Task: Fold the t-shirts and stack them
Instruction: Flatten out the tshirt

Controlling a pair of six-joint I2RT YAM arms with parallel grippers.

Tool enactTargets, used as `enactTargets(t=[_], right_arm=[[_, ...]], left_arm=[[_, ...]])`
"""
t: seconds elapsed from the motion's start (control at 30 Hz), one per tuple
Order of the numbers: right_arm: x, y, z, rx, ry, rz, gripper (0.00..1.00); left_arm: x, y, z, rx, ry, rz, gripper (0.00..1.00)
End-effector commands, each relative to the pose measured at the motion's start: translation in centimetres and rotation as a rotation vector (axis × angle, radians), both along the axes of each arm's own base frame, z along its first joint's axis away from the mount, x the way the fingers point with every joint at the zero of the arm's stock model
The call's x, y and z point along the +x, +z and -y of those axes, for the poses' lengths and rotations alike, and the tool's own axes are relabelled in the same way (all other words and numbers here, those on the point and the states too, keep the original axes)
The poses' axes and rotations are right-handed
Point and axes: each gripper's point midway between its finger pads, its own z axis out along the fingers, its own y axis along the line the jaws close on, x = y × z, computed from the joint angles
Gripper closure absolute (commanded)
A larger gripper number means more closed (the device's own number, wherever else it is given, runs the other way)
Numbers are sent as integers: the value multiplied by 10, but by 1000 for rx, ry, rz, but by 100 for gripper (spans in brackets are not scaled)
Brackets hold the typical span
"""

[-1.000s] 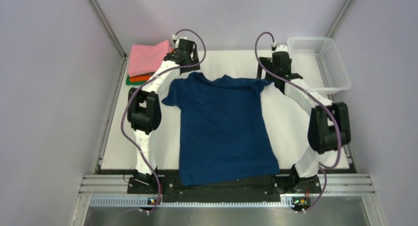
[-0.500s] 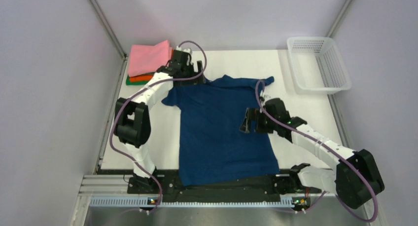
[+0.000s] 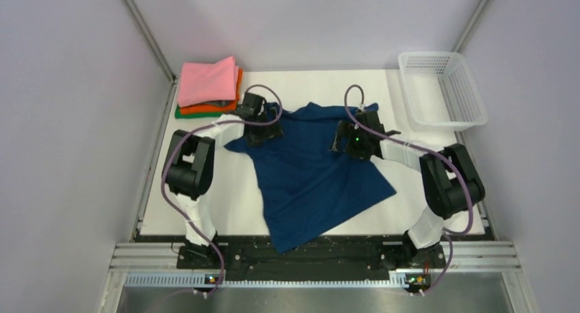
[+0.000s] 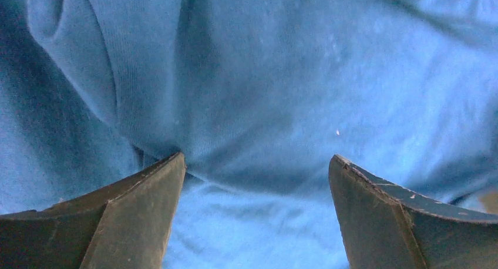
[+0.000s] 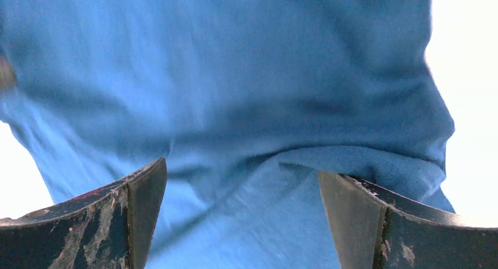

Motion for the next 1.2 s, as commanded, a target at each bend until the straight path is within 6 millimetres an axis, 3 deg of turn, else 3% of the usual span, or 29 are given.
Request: enactTargets(t=[0.0, 0.1, 0.17, 0.3, 0.47, 0.53, 0.6, 0.63, 0.67, 0.7, 0.8, 0.87, 0.93, 0.97, 1.07, 1.17], right_arm=[[70, -19, 37, -164, -68, 19, 1], [132, -17, 42, -178, -56, 44, 1], [177, -11, 34, -188, -9, 107, 1], [239, -4, 17, -209, 67, 198, 1], [276, 4, 11, -221, 92, 283, 1], [279, 21, 9, -217, 94, 312, 1], [278, 47, 12, -229, 88, 351, 1], [276, 66, 16, -240, 74, 375, 1], [265, 99, 26, -262, 46, 415, 1], [257, 116, 29, -258, 35, 433, 1], [217, 171, 37, -217, 4, 501, 1], [182, 185, 41, -182, 0, 525, 1], [146, 181, 48, -161, -11, 524, 1], [129, 172, 53, -152, -24, 509, 1], [78, 140, 62, -121, -41, 449, 1], [41, 116, 62, -77, -36, 384, 1]], left_arm=[[-60, -1, 29, -197, 61, -75, 2], [-92, 4, 61, -277, 5, -115, 2], [-107, 4, 78, -295, -40, -149, 2], [-115, 2, 98, -282, -95, -178, 2], [-93, 12, 116, -321, -110, -148, 1], [-85, 19, 117, -295, -121, -132, 1], [-69, 41, 115, -250, -130, -68, 1], [-63, 52, 112, -227, -136, -30, 1], [-53, 75, 103, -184, -139, 64, 1], [-50, 88, 98, -167, -138, 113, 1], [-54, 111, 80, -114, -128, 180, 1], [-70, 118, 66, -90, -121, 185, 1], [-90, 111, 44, -40, -88, 168, 1], [-104, 98, 27, 7, -50, 138, 1], [-139, 82, -12, 91, 48, 91, 1], [-174, 69, -37, 105, 123, 45, 1]])
